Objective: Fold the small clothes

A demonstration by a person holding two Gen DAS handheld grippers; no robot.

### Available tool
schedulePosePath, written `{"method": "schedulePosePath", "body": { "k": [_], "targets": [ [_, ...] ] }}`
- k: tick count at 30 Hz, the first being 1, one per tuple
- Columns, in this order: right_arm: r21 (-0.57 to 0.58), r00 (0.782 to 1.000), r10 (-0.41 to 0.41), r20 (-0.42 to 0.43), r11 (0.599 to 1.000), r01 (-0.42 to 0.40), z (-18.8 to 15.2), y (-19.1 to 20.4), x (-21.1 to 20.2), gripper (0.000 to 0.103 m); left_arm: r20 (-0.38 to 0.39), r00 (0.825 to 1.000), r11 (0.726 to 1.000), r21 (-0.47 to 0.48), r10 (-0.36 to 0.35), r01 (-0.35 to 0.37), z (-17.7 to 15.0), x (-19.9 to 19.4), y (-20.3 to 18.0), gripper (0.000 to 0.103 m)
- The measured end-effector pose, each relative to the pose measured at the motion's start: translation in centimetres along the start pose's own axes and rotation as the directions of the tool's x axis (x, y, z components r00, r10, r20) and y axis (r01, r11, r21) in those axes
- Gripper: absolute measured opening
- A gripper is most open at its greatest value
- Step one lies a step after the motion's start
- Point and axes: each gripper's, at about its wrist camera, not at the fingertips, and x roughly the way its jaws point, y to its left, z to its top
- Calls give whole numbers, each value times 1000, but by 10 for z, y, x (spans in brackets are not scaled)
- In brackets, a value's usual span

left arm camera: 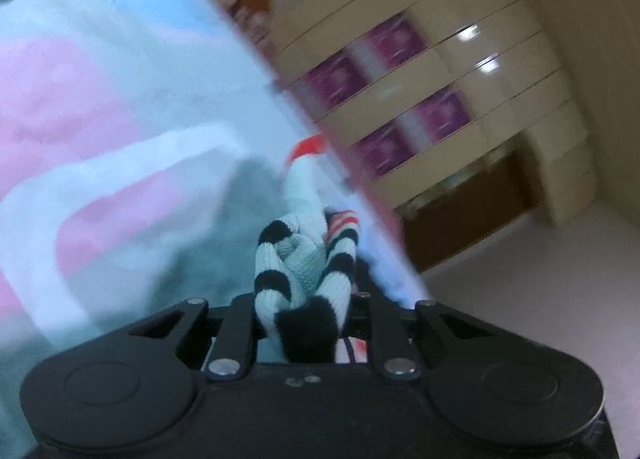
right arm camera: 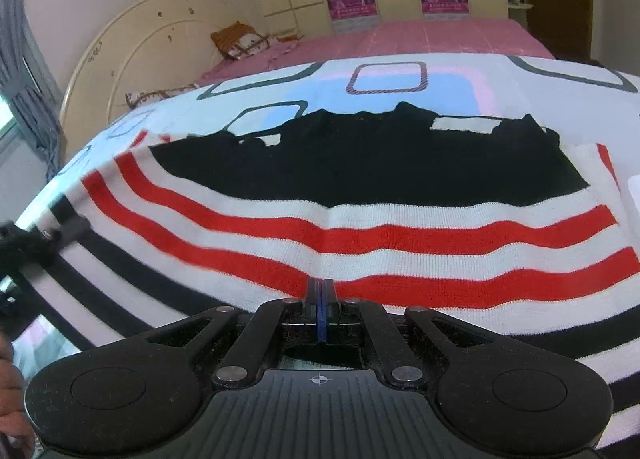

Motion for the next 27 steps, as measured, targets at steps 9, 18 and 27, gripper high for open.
{"method": "schedulePosePath", "body": {
  "k": [9, 18, 27],
  "targets": [
    [14, 1000, 14, 4, 1000, -14, 0, -3, -1, 0, 4, 997, 993, 91, -75, 74, 0, -7, -48, 16],
    [157, 991, 43, 130, 986, -64, 9, -56, -56, 0, -151, 981, 919, 355, -126, 172, -60, 20, -181, 16],
    [439, 965, -107, 239, 898, -9, -7, -209, -153, 1, -510, 855, 832, 513, 97, 212, -216, 118, -242, 35]
  ]
}}
